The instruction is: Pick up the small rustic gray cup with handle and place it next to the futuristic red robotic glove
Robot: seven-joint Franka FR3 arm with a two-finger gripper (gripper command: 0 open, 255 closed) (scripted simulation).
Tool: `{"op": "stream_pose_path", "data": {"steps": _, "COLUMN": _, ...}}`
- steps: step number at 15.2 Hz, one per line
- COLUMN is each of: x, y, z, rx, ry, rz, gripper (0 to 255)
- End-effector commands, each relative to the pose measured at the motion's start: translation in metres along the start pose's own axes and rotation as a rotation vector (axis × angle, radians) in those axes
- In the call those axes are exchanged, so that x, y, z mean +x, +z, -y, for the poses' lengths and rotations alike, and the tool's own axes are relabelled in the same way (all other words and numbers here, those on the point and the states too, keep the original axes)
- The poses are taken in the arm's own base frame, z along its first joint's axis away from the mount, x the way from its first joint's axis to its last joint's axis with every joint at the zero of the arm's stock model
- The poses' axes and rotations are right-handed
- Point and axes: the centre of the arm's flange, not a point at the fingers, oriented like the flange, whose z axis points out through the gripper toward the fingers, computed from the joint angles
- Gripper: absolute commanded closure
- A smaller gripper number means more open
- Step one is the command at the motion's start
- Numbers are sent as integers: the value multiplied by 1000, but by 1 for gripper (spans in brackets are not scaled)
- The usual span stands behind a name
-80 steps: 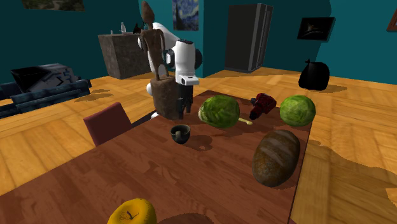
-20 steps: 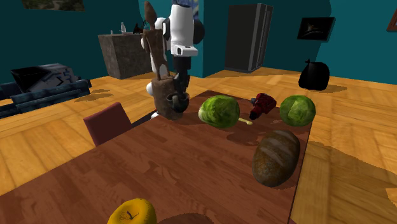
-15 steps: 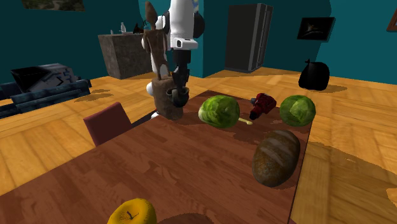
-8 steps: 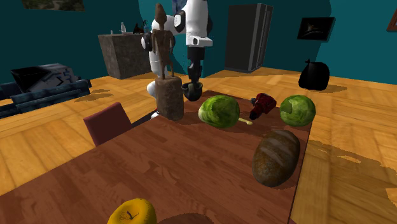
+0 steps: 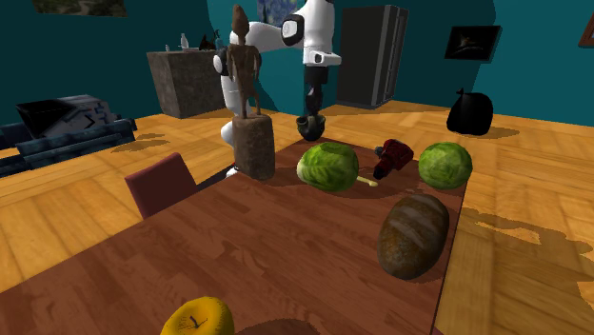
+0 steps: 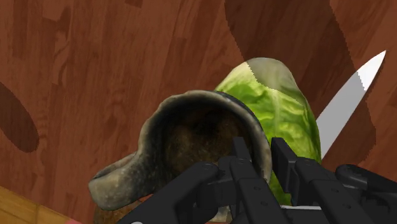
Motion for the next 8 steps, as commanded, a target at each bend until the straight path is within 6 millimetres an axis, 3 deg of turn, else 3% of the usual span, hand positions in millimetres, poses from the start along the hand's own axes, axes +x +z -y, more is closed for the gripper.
{"op": "stream_pose_path", "data": {"steps": 1, "x": 12, "y": -1, "z": 24, "rx": 0, "ry": 2, "rz": 0, "gripper": 255}}
{"op": "stream_pose_path", "data": {"steps": 8, "x": 54, "y": -14, "z": 105, "rx": 0, "ry": 2, "rz": 0, "gripper": 255}}
